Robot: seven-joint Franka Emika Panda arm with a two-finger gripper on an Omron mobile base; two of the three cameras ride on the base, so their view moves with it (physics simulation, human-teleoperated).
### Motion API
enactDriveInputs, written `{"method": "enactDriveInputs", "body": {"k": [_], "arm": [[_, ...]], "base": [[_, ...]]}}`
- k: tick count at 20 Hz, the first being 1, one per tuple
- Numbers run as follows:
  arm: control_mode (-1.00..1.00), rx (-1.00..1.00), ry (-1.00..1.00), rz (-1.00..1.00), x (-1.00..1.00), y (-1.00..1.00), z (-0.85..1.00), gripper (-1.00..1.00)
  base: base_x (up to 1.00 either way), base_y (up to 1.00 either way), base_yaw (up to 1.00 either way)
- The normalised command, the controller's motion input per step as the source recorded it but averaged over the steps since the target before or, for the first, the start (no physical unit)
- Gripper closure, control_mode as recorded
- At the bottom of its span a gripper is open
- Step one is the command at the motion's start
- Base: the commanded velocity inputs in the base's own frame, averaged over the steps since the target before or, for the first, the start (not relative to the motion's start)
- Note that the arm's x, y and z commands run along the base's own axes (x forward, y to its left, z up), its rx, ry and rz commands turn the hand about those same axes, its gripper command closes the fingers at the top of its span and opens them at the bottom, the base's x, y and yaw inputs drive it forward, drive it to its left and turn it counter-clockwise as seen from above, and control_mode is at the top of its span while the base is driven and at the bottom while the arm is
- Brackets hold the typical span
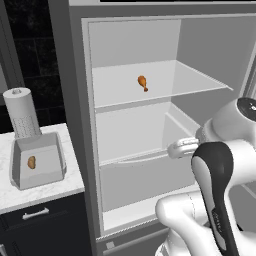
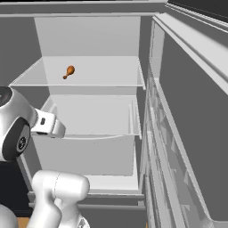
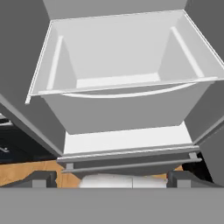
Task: Place one sweet potato and one chicken drumstick in each tupperware on the nearby counter, to pack two identical lunches.
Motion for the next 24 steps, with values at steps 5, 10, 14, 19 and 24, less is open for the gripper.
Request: {"method": "enactDriveInputs", "body": {"k": [5, 10, 14, 19, 24], "arm": [[-1.0, 0.0, -0.15, 0.03, 0.32, 0.09, 0.55, -1.0], [-1.0, 0.0, -0.28, 0.01, 0.46, 0.12, 0.7, -1.0], [-1.0, 0.0, -0.21, 0.0, 0.85, 0.27, 0.6, -1.0], [-1.0, 0.02, -0.02, -0.03, 0.67, 0.15, 0.47, -1.0], [-1.0, 0.08, 0.13, -0.06, 0.75, 0.0, 0.21, -1.0]], "base": [[0.0, 0.0, 0.0], [0.0, 0.0, 0.0], [0.0, 0.0, 0.0], [0.0, 0.0, 0.0], [0.0, 0.0, 0.0]]}}
